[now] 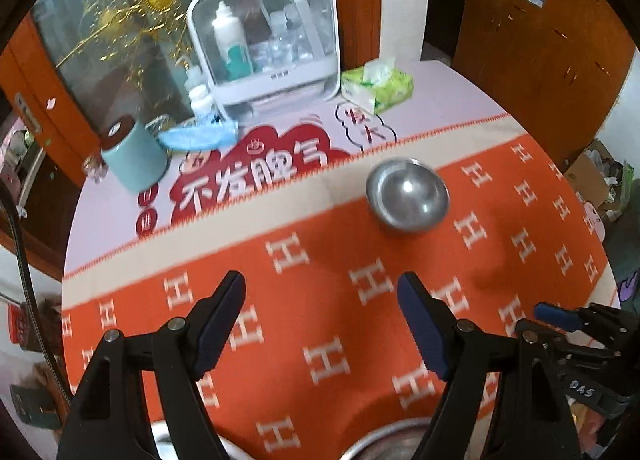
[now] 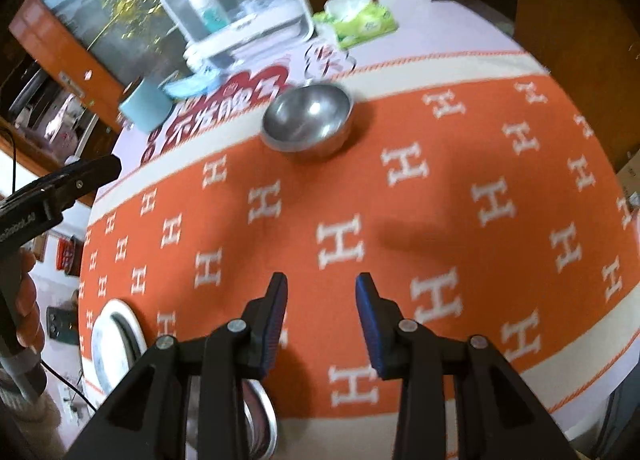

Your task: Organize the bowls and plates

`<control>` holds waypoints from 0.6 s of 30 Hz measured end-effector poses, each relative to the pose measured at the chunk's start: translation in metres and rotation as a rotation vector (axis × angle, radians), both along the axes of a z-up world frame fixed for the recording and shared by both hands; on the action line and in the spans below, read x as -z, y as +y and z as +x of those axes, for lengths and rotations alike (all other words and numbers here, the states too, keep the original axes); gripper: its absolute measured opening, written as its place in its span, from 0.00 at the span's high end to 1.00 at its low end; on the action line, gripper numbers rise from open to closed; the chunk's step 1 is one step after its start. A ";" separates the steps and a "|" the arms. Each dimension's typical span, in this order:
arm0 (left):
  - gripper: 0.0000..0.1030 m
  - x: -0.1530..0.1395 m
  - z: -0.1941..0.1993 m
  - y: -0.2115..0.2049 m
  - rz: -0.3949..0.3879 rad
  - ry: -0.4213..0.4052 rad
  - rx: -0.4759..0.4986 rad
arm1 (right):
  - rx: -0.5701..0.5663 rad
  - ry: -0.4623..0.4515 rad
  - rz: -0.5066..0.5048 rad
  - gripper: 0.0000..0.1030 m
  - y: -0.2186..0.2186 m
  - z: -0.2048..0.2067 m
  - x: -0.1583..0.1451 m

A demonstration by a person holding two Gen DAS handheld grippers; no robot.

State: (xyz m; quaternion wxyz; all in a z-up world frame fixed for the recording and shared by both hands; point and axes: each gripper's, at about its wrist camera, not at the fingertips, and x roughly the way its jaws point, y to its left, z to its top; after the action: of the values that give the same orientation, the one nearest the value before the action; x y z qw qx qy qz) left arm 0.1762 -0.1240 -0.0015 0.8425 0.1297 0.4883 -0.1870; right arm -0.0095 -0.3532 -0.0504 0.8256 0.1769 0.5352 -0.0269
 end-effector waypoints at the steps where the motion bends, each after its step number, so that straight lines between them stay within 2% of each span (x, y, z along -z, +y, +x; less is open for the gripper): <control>1: 0.25 0.000 0.007 -0.003 -0.006 0.001 0.005 | 0.011 -0.010 -0.001 0.65 -0.006 0.008 -0.004; 8: 0.25 0.030 0.064 -0.031 -0.036 0.072 0.016 | 0.064 -0.044 0.000 0.65 -0.038 0.056 -0.019; 11: 0.25 0.050 0.081 -0.042 -0.043 0.122 0.010 | 0.090 -0.044 0.037 0.65 -0.050 0.077 -0.014; 18: 0.25 0.090 0.115 -0.059 -0.128 0.240 -0.010 | 0.142 0.005 0.112 0.65 -0.066 0.125 0.013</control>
State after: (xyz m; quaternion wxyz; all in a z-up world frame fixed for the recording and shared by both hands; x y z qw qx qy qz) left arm 0.2912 -0.1830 -0.0912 0.7856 0.0499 0.5731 -0.2280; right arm 0.1159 -0.4194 -0.0633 0.8090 0.2605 0.5239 -0.0559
